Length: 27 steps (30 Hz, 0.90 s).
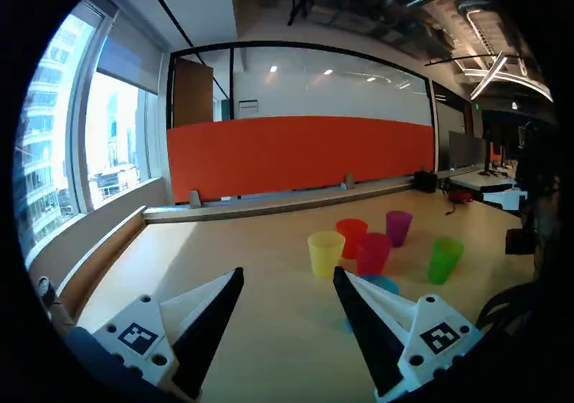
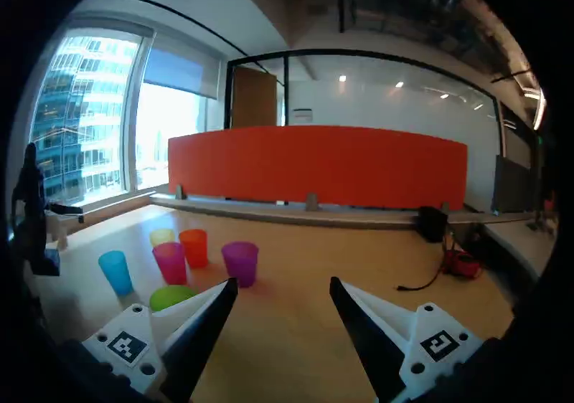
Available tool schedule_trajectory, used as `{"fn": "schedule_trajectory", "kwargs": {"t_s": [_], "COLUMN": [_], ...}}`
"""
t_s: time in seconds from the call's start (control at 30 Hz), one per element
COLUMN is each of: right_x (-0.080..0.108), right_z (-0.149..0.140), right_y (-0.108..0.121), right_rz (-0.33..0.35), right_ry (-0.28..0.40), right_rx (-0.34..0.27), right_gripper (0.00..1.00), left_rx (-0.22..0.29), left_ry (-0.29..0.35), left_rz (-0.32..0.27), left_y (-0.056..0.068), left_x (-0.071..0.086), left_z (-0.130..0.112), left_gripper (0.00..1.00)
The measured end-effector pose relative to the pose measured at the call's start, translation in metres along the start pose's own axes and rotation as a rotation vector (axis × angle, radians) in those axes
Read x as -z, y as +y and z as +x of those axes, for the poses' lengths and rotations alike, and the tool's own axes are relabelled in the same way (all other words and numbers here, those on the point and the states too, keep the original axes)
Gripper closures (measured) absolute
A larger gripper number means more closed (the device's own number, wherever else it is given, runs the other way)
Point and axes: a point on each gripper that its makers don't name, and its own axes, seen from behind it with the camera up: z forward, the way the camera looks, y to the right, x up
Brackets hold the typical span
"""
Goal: Pour water
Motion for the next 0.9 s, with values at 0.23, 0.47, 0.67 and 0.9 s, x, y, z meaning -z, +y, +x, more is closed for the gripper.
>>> {"fn": "schedule_trajectory", "kwargs": {"t_s": [0.23, 0.47, 0.67, 0.9], "right_x": [0.004, 0.011, 0.016, 0.020], "right_z": [0.024, 0.044, 0.046, 0.046], "right_y": [0.024, 0.038, 0.042, 0.047], "right_rz": [-0.120, -0.195, -0.216, -0.247], "right_ry": [0.106, 0.210, 0.234, 0.239], "right_rx": [-0.011, -0.063, -0.086, -0.072], "right_gripper": [0.00, 0.01, 0.01, 0.01], "left_rx": [0.010, 0.032, 0.042, 0.058], "left_ry": [0.057, 0.109, 0.142, 0.157], "left_rz": [0.025, 0.040, 0.049, 0.065], "left_y": [0.000, -0.001, -0.002, -0.004], "left_x": [0.000, 0.001, 0.001, -0.002], "left_z": [0.014, 0.026, 0.033, 0.036], "left_gripper": [0.08, 0.07, 0.08, 0.08]}}
